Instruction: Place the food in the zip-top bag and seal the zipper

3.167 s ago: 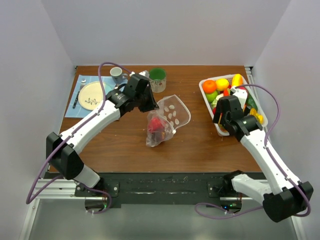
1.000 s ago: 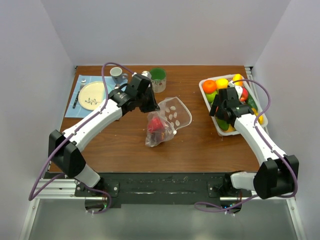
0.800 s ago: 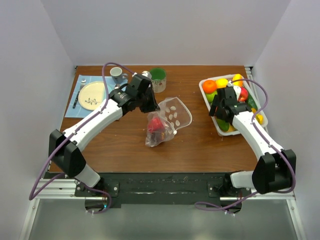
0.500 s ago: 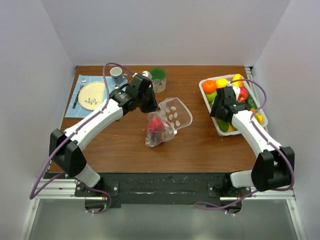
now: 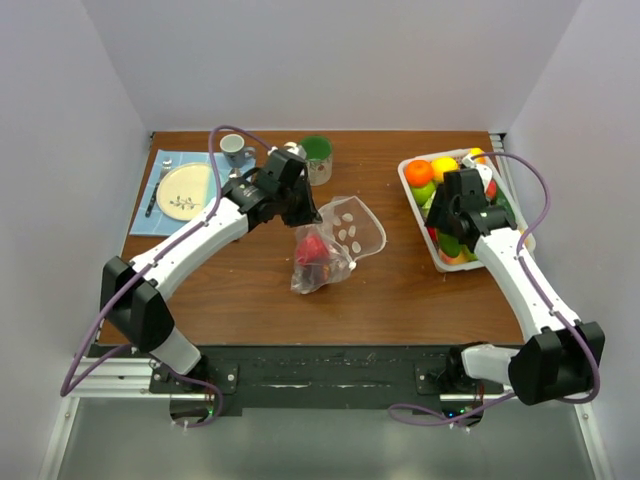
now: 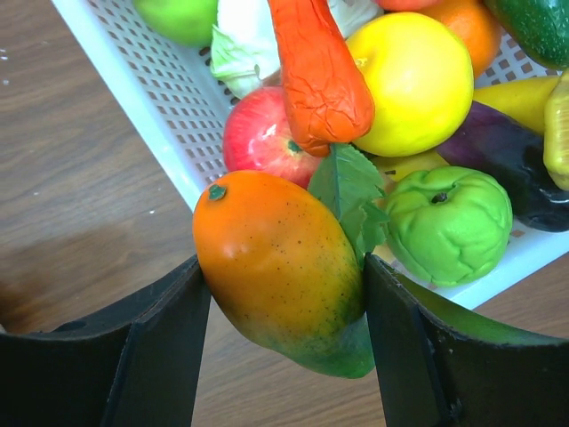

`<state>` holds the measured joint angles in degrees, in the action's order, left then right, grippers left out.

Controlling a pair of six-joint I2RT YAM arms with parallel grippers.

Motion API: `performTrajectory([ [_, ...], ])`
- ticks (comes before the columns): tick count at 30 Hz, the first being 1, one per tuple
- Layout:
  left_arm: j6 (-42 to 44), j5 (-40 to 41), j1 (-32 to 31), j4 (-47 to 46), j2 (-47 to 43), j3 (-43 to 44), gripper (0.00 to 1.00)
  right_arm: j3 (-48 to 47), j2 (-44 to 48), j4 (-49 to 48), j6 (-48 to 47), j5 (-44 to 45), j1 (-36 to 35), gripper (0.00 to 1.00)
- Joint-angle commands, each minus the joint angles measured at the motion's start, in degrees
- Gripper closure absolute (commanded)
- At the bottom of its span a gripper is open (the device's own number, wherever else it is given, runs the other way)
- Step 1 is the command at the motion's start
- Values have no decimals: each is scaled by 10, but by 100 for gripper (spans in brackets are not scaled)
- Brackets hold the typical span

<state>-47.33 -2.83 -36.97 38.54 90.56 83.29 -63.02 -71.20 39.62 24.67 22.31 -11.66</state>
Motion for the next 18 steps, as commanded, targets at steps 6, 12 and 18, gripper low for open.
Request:
performTrajectory([
  [6,-5,-7,-14,-15,16,38,100,-57,49,20,7,-72,-2,71],
  [12,-9,-3,-28,-9,28,60,100,-63,90,-15,49,-180,-10,71],
  [18,-14,2,-41,-5,38,82,100,-54,100,-97,129,-182,-107,71],
])
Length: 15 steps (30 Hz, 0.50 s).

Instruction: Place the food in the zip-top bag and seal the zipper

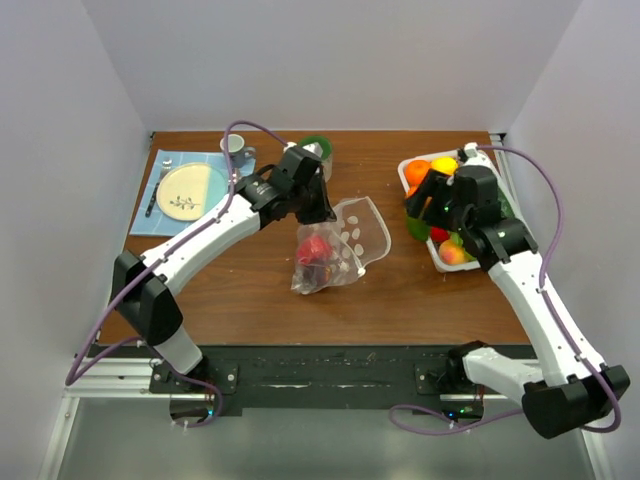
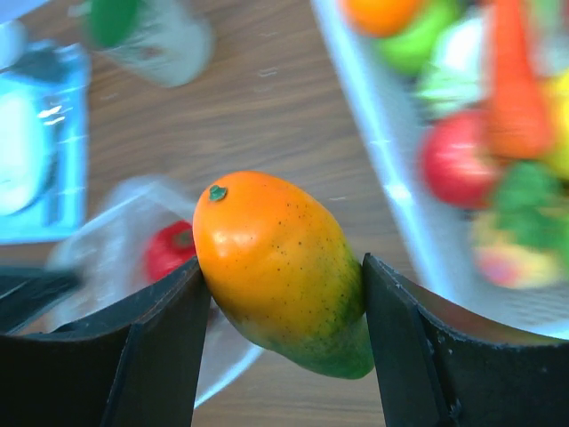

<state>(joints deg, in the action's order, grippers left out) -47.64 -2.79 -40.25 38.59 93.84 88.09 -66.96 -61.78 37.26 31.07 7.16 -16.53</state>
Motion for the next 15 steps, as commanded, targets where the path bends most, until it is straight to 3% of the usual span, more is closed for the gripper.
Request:
performTrajectory([
  [1,-11,2,-8,-4,8,37,100,-3,5,-106,75,-29,-87,71],
  [8,-13,9,-11,14,11,64,100,67,-4,-212,150,66,-201,64],
  [11,-11,17,-11,22,2,71,100,89,-22,-237,160,80,-218,53],
  [12,-11,19,-11,24,-2,73,100,91,-27,-243,160,79,-220,41],
  [15,-11,22,-11,28,-9,75,100,73,-45,-238,155,75,-229,25],
])
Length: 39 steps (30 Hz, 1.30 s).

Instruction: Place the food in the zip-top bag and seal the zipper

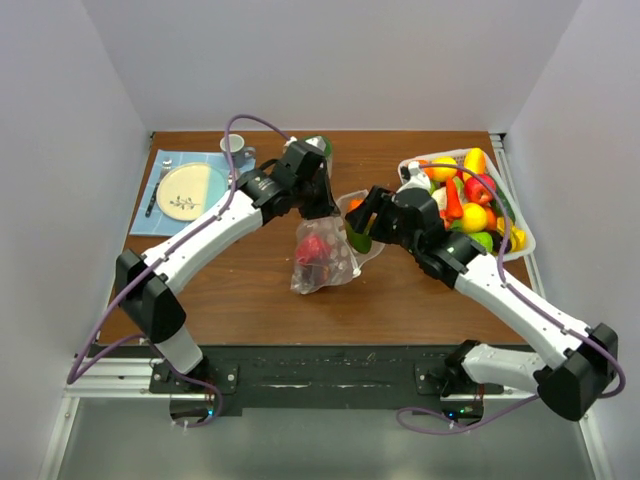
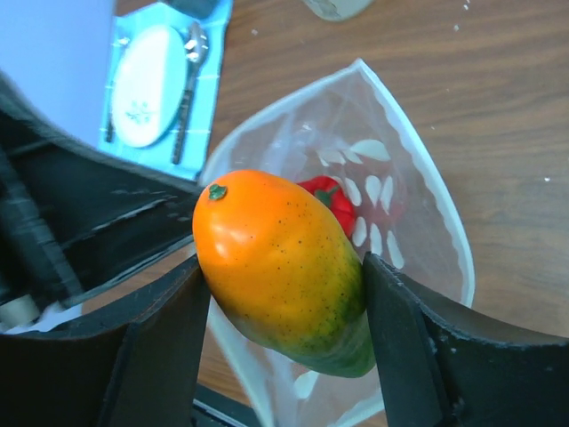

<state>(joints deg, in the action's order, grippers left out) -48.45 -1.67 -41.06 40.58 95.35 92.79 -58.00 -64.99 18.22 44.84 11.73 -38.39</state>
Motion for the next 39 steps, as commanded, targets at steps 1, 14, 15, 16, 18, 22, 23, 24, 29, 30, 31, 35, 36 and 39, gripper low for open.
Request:
performTrajectory([
  [1,-4,11,-3,10,-26,30,100,-24,-16,-42,11,38,-13,23],
  [14,3,34,5,25,-45,38,100,-170,-22,154,-91,180,5,5],
  [15,4,35,9,25,-49,38,100,-203,-35,193,-101,161,50,5],
  [16,5,35,11,25,-48,39,100,-212,-53,202,-119,141,78,5],
  [18,6,27,16,26,-46,43,100,-230,-67,216,-135,138,133,5],
  [22,8,23,18,32,-39,60,100,-249,-107,226,-178,181,219,5],
  [23,9,20,18,32,-37,61,100,-249,-127,220,-184,169,239,5],
  [24,10,20,17,34,-37,63,100,-254,-140,206,-199,154,274,5],
  [29,19,19,18,39,-32,68,100,-290,-224,201,-215,82,348,1],
  [30,20,19,18,41,-32,67,100,-295,-240,197,-215,79,364,1],
  [31,22,19,18,42,-32,67,100,-298,-248,195,-215,76,371,1],
  [35,27,6,19,43,-26,68,100,-316,-276,194,-213,75,403,1],
  [36,28,4,19,42,-26,69,100,-329,-284,201,-214,80,412,1],
  [39,31,-1,19,42,-24,69,100,-336,-306,199,-215,67,434,1],
])
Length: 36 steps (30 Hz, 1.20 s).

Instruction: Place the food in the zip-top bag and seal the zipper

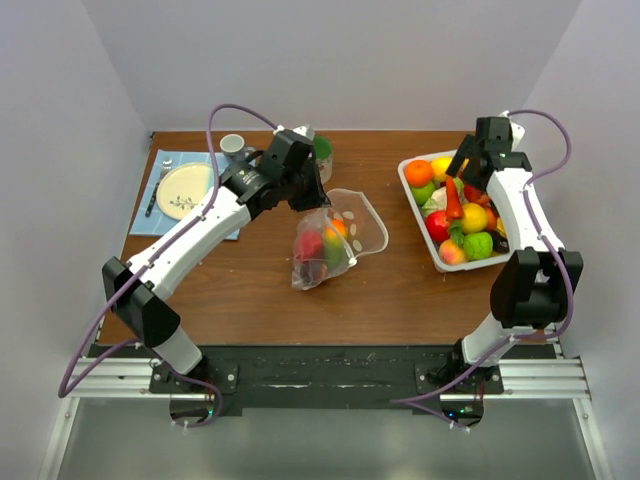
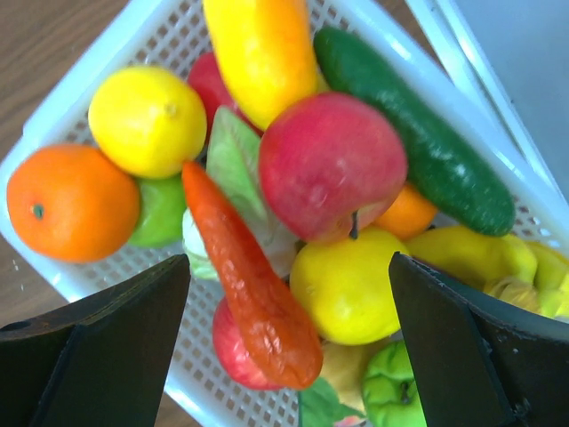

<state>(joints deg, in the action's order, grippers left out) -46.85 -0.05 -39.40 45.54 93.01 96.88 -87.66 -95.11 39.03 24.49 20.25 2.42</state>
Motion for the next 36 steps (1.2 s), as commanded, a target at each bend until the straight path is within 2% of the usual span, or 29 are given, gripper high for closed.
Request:
performTrajectory([
  [1,17,-18,3,-7,2,28,100,-40,-15,-10,-12,-28,33,1],
  [12,29,-21,7,0,8,32,100,-28,-65,-54,-10,-96,92,1],
  [27,28,-21,9,5,21,45,100,16,-88,-112,13,-125,98,2],
  [30,27,-21,9,4,21,45,100,17,-73,-106,15,-121,98,9],
  [31,26,-21,9,4,20,45,100,14,-62,-102,14,-117,98,21],
  [33,26,-21,9,4,20,46,100,6,-54,-90,13,-115,98,37],
  [34,25,-21,9,4,21,46,100,-1,-51,-82,12,-107,98,53],
  [36,26,-22,9,3,21,46,100,-18,-42,-58,9,-101,98,59],
])
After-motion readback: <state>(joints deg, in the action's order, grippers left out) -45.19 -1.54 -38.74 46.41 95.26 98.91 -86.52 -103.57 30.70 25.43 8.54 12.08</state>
